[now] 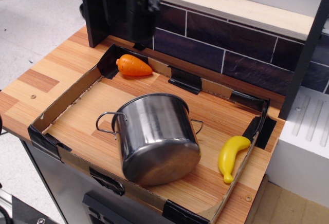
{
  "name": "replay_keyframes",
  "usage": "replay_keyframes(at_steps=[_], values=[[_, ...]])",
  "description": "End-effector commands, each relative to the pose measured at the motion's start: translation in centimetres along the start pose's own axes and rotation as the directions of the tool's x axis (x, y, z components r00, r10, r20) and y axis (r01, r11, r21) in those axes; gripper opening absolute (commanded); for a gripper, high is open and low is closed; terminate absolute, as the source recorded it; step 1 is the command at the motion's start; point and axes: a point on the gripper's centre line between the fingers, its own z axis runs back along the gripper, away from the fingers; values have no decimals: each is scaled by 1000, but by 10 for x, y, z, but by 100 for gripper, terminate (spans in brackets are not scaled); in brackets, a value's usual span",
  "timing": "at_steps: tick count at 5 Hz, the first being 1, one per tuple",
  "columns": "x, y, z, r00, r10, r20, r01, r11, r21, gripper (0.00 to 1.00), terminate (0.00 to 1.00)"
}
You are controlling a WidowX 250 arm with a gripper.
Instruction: Upright metal pot
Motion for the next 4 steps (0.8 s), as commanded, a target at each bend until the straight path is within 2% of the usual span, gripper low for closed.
replay_keyframes(at_steps=[1, 2, 3, 4], values=[[-25, -14, -16, 979, -190, -76, 197, 976, 96, 100, 0], [-34, -21, -37, 954, -284, -96, 297, 940, 168, 100, 0], [-40, -24, -51, 937, -329, -115, 347, 909, 232, 100, 0], [-39, -19, -64, 934, -323, -153, 352, 906, 237, 100, 0]])
